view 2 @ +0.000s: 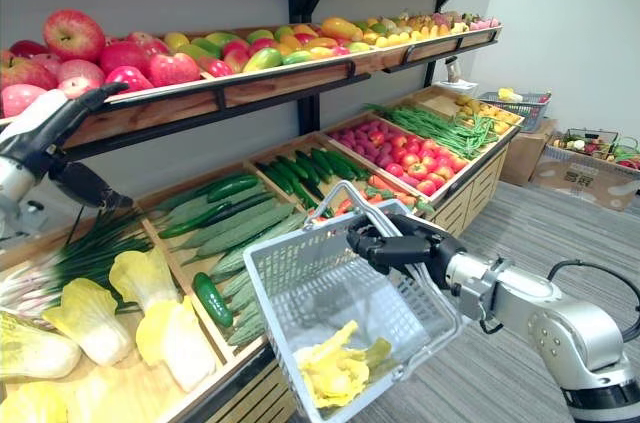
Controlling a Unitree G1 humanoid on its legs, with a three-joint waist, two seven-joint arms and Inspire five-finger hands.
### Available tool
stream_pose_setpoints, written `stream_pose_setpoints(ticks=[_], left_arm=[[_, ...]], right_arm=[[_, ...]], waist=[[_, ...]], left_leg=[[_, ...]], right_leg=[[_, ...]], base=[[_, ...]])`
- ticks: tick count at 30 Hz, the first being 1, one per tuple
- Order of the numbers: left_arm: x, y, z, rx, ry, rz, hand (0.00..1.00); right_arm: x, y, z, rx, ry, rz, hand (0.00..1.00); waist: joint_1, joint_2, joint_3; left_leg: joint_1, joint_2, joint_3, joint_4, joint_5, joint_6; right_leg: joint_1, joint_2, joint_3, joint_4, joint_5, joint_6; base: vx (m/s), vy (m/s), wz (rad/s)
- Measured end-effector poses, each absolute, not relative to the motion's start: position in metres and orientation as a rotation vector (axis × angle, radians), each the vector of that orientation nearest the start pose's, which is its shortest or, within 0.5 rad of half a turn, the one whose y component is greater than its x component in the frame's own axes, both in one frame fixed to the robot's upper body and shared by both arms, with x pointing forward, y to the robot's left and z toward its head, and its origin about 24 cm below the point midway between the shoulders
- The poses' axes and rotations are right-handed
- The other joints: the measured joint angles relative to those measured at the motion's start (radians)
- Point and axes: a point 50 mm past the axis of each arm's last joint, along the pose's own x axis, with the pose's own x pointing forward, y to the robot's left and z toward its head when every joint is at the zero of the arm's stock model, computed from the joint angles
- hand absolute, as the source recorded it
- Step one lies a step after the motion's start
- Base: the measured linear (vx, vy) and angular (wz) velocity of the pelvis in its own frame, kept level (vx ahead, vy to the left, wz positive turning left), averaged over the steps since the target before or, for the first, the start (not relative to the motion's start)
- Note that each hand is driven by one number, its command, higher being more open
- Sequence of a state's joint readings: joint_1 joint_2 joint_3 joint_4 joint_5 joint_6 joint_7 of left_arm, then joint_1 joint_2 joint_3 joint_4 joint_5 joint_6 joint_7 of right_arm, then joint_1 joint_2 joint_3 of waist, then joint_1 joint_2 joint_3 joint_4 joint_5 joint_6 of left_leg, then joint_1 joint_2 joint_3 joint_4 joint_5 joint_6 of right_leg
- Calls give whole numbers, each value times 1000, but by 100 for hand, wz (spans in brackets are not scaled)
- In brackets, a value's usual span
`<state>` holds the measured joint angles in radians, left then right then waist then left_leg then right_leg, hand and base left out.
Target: Pick vegetable in the basket
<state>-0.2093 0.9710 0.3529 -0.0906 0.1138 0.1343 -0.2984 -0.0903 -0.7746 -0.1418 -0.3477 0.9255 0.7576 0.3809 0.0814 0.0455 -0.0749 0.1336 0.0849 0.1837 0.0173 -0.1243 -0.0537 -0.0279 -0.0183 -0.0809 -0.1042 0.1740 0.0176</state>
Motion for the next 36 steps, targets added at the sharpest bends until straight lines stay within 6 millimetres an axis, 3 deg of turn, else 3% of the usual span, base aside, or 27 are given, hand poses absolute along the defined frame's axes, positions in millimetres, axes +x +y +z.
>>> stream_pose_setpoints(ticks=[3, 6, 14, 17, 21, 23, 25, 28, 30, 31, 32, 34, 36], left_arm=[[252, 334, 245, 941, -194, 160, 100], [240, 343, 243, 772, -242, 170, 100], [208, 363, 240, 603, -396, 339, 100], [185, 376, 235, 496, -496, 491, 100], [135, 413, 224, 361, -630, 919, 100], [102, 435, 213, 276, -681, 1163, 100], [55, 449, 193, 188, -767, 1488, 100], [9, 451, 162, 101, -801, 1802, 100], [-24, 444, 128, 13, -799, 2049, 100], [-29, 442, 120, -9, -789, 2090, 100], [-45, 435, 95, -43, -712, 2207, 100], [-53, 429, 79, -51, -642, 2261, 100], [-65, 418, 52, -81, -512, 2329, 100]], right_arm=[[244, -225, 140, 105, 302, 587, 0], [247, -242, 148, 116, 248, 516, 0], [246, -278, 170, 114, 110, 348, 0], [246, -290, 175, 126, 76, 284, 0], [240, -313, 184, 146, 22, 185, 0], [238, -322, 187, 156, 4, 141, 0], [235, -332, 190, 171, -16, 92, 0], [234, -336, 190, 182, -16, 62, 0], [233, -336, 186, 217, -6, 52, 0], [232, -337, 184, 224, -2, 47, 0], [231, -335, 173, 273, 9, 34, 0], [230, -332, 162, 331, 17, 30, 0], [224, -329, 139, 413, 42, 3, 0]], waist=[[-10, -1, 1], [-14, -2, 2], [-24, -9, 11], [-26, -13, 18], [-32, -23, 28], [-35, -26, 30], [-34, -29, 32], [-33, -29, 32], [-31, -33, 33], [-29, -33, 33], [-28, -35, 34], [-29, -39, 34], [-29, -46, 37]], left_leg=[[-1, -6, -3, -14, 10, 4], [-6, -5, -7, -16, 10, 4], [-34, -6, -30, -13, 11, 3], [-34, -5, -31, -15, 11, 3], [-40, -6, -32, -15, 10, 3], [-41, -6, -31, -15, 10, 4], [-44, -9, -31, -14, 8, 6], [-45, -13, -33, -11, 6, 10], [-50, -14, -40, -4, 3, 14], [-51, -15, -42, -1, 2, 14], [-54, -17, -55, 5, -1, 14], [-59, -17, -62, 7, -3, 15], [-66, -18, -73, 10, -3, 15]], right_leg=[[-5, -4, -3, 0, 1, 2], [-8, -4, -5, 0, 1, 2], [-26, -3, -22, 2, -2, 3], [-27, -1, -22, 4, -2, 3], [-33, -1, -21, 5, -2, 3], [-35, -1, -20, 5, -2, 3], [-37, -5, -19, 5, -2, 3], [-37, -10, -19, 4, -3, 4], [-36, -16, -22, 4, -4, 6], [-35, -17, -24, 4, -5, 7], [-29, -21, -34, 2, -8, 10], [-28, -23, -40, 1, -10, 13], [-29, -26, -50, 2, -11, 13]], base=[[-50, 14, 5], [-1, -1, 1], [5, 1, 6], [0, 0, 0], [0, 0, 0], [0, 0, 0], [0, 0, 0], [-10, 8, 1], [-39, 21, 8], [-49, 24, 19], [-53, 25, 18], [-40, 17, 16], [-22, 13, 14]])
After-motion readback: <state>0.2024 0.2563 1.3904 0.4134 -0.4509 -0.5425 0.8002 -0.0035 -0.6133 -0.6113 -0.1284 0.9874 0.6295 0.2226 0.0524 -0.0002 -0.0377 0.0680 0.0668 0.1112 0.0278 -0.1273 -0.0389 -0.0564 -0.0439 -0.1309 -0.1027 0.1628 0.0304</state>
